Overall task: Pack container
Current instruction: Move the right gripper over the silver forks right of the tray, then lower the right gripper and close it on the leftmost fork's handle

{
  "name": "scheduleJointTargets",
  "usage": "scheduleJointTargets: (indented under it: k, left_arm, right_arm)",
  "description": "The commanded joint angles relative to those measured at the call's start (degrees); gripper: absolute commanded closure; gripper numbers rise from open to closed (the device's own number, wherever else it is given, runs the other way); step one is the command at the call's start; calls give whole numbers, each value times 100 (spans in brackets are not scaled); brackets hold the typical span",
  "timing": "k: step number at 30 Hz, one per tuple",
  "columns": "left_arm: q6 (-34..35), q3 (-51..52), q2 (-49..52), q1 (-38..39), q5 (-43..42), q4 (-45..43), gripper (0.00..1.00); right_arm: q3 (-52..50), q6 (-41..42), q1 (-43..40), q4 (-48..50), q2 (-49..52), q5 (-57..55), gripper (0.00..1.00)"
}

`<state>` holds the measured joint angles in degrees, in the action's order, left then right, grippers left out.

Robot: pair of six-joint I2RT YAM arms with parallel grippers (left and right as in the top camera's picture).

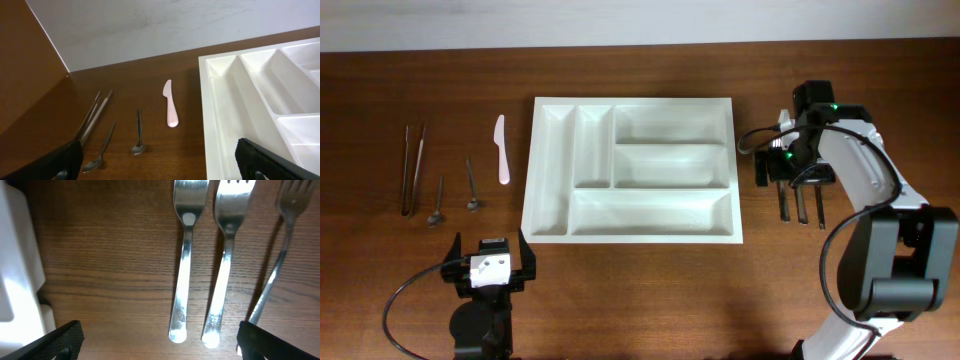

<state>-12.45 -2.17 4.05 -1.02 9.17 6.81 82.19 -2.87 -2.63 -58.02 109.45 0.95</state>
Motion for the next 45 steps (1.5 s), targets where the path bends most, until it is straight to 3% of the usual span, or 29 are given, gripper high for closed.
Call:
scheduleJointTargets:
  k: [1, 45]
  left_arm:
    - [-48, 33, -48, 26, -59, -15, 1]
    - [-48, 33, -48, 26, -59, -15, 1]
  right_arm:
    - [96, 96, -11, 7, 173, -57, 1]
    - [96, 190, 0, 487, 627, 37, 1]
